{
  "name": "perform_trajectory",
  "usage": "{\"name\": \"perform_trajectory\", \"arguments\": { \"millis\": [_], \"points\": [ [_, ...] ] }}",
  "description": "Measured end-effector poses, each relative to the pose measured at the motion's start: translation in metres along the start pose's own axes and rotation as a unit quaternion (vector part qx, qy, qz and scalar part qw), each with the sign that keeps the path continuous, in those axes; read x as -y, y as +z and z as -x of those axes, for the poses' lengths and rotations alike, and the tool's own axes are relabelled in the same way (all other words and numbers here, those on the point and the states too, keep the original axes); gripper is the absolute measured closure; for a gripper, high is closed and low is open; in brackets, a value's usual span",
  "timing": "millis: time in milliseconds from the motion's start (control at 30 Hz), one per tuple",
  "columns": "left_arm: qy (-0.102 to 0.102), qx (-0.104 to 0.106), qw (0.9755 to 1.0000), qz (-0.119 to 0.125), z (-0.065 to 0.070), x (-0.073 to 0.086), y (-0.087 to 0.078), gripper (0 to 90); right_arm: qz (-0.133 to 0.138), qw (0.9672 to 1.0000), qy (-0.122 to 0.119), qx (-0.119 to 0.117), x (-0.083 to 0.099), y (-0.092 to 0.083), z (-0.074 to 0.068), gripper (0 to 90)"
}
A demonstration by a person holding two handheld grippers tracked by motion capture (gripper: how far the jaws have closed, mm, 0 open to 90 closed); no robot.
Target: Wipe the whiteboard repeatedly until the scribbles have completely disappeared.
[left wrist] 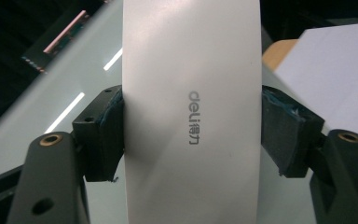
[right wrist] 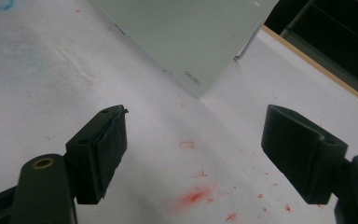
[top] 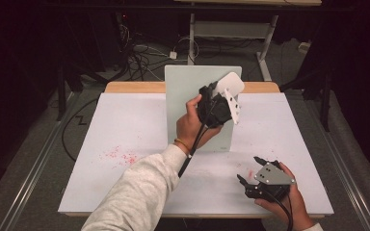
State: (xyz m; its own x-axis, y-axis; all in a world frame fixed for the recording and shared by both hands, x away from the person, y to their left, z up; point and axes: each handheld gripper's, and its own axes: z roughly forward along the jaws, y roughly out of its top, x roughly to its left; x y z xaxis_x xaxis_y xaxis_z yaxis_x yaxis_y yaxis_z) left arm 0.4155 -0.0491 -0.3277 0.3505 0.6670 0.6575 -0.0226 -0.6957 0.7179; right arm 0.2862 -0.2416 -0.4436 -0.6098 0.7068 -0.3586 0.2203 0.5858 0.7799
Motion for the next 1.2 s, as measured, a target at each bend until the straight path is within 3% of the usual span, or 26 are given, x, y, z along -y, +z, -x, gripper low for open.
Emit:
{"name": "perform_trajectory", "arguments": {
  "millis": [33, 100, 167, 200, 267, 467, 567, 667, 700, 733, 867, 967, 1133, 1200],
  "points": [
    [0.0, -0.007, 1.0, 0.005, -0.005, -0.001, 0.0, 29.1, 0.0, 1.0, 0.0, 0.0, 0.0, 0.0, 0.0, 23.1],
    [-0.021, -0.002, 0.9998, 0.005, -0.012, -0.001, 0.0, 29.1, -0.001, 1.0, 0.001, 0.0, 0.0, 0.0, 0.0, 23.1],
    [-0.007, -0.012, 0.9999, 0.006, -0.009, -0.002, 0.001, 29.1, -0.001, 1.0, 0.0, -0.002, 0.0, 0.0, 0.0, 23.1],
    [-0.003, -0.017, 0.9998, 0.004, -0.006, -0.003, 0.001, 29.1, 0.0, 1.0, -0.002, -0.001, 0.0, 0.0, 0.0, 23.1],
    [-0.003, -0.003, 1.0, 0.002, 0.003, -0.002, 0.002, 29.1, -0.001, 1.0, 0.0, -0.001, 0.0, 0.0, -0.001, 23.1],
    [0.046, 0.018, 0.9988, -0.004, 0.041, 0.002, 0.004, 29.2, 0.0, 1.0, -0.002, -0.002, 0.0, 0.0, -0.001, 23.1],
    [0.056, 0.024, 0.9981, -0.006, 0.048, 0.003, 0.005, 29.1, 0.001, 1.0, -0.001, -0.002, 0.0, 0.0, 0.0, 23.2],
    [0.051, 0.039, 0.9979, -0.006, 0.041, 0.001, 0.004, 29.1, 0.0, 1.0, -0.002, -0.002, 0.0, 0.0, -0.001, 23.2],
    [0.041, 0.03, 0.9987, -0.005, 0.032, -0.003, 0.004, 29.1, 0.0, 1.0, -0.002, -0.002, 0.0, 0.0, -0.001, 23.2],
    [0.041, 0.03, 0.9987, -0.005, 0.032, -0.003, 0.004, 29.1, -0.001, 1.0, -0.002, -0.002, 0.0, 0.0, -0.001, 23.1],
    [0.002, 0.029, 0.9996, -0.003, 0.005, -0.011, 0.003, 29.1, -0.003, 1.0, -0.002, -0.004, 0.0, 0.0, -0.001, 23.2],
    [-0.011, 0.025, 0.9996, -0.001, -0.007, -0.015, 0.003, 29.1, -0.004, 1.0, -0.002, -0.006, 0.0, 0.001, -0.002, 23.2],
    [-0.005, 0.025, 0.9997, -0.003, 0.0, -0.016, 0.004, 29.2, -0.001, 0.9999, -0.004, -0.009, 0.0, 0.001, -0.002, 23.1],
    [0.012, 0.026, 0.9996, -0.004, 0.009, -0.014, 0.004, 29.1, 0.0, 0.9999, -0.005, -0.01, 0.0, 0.0, -0.002, 23.1]
  ]
}}
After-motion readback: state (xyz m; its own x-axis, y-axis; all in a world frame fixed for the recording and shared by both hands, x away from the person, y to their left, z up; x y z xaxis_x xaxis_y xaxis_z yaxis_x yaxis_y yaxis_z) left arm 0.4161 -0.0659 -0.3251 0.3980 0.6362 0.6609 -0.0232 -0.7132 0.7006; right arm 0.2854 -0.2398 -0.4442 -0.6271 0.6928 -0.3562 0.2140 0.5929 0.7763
